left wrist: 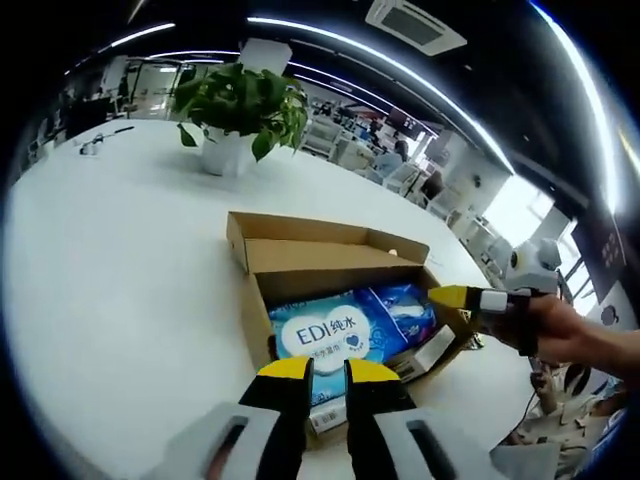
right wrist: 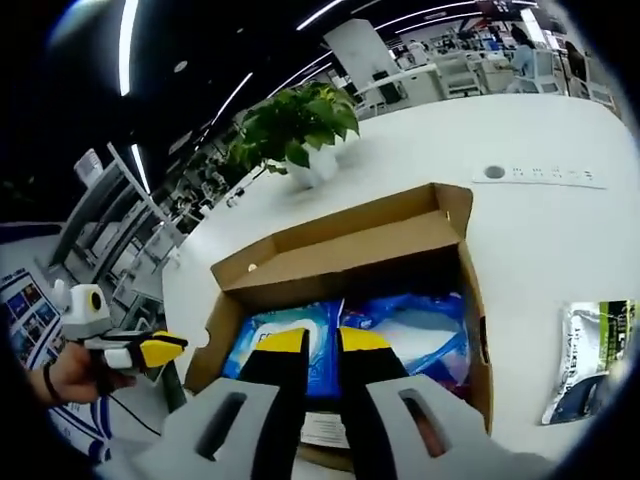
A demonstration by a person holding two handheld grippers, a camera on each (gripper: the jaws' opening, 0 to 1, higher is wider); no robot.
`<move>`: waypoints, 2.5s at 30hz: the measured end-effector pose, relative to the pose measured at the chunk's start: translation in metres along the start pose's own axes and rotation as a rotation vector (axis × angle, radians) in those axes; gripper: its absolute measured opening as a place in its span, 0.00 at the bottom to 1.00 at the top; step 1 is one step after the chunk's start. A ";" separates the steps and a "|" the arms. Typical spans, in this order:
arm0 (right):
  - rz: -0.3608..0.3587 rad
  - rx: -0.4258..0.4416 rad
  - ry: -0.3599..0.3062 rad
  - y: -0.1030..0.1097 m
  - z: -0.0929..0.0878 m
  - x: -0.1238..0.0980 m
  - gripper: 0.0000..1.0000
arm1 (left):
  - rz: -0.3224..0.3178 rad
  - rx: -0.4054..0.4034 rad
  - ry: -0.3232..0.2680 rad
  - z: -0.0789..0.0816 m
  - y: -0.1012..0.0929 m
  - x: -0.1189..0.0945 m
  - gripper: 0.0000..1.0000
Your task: Operate the shoe box by opening the lid, removing the specified soft item, and placing it in the target area until the item is outside and the box remains undamaged.
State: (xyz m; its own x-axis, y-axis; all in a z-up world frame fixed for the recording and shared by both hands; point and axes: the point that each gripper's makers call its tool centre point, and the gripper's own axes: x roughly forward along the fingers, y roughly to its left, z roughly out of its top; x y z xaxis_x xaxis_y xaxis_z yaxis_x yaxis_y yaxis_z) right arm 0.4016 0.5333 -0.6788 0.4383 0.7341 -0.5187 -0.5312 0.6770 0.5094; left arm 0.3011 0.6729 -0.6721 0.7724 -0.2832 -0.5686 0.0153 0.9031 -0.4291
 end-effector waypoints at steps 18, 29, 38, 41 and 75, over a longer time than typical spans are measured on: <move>-0.014 -0.007 0.054 -0.002 0.001 0.035 0.13 | 0.018 0.040 -0.026 0.003 -0.004 -0.033 0.14; -0.063 -0.031 0.125 -0.008 -0.014 0.061 0.23 | 0.005 0.125 -0.027 0.014 -0.013 -0.042 0.20; -0.068 -0.053 0.151 -0.004 -0.016 0.075 0.09 | 0.001 0.107 -0.029 0.017 -0.009 -0.046 0.21; -0.074 -0.053 0.161 -0.006 -0.018 0.077 0.08 | 0.003 0.098 -0.026 0.015 -0.004 -0.049 0.21; -0.132 0.054 -0.007 0.004 -0.005 0.043 0.00 | -0.070 0.061 0.015 -0.005 -0.017 -0.029 0.21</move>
State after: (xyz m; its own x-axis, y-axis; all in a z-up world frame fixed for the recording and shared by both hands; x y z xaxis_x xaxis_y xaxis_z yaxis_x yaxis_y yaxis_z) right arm 0.4146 0.5678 -0.7028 0.5070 0.6385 -0.5789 -0.4284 0.7695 0.4736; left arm 0.2750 0.6640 -0.6517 0.7588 -0.3505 -0.5490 0.1076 0.8987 -0.4251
